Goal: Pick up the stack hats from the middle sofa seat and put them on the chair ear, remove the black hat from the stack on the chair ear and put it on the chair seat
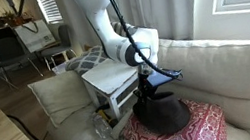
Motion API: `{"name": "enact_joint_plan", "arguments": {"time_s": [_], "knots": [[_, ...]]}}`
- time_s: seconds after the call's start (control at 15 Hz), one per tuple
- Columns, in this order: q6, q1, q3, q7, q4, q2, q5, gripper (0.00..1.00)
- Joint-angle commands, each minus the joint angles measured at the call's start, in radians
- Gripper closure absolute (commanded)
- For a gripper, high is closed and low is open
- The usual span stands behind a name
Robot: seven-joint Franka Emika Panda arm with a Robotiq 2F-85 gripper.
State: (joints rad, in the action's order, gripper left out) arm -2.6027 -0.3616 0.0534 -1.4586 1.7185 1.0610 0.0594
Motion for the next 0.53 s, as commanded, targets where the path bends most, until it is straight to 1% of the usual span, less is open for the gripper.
{"name": "enact_joint_plan", "arguments": {"time_s": [0.0,0.2,0.47], "knots": [[0.062,-0.048,0.024,0.017,0.008,-0.063,-0.038,0.99],[0.120,-0.099,0.055,-0.014,0.015,-0.134,-0.090,0.98],[0.209,-0.188,0.094,-0.075,0.014,-0.236,-0.200,0.98]]}}
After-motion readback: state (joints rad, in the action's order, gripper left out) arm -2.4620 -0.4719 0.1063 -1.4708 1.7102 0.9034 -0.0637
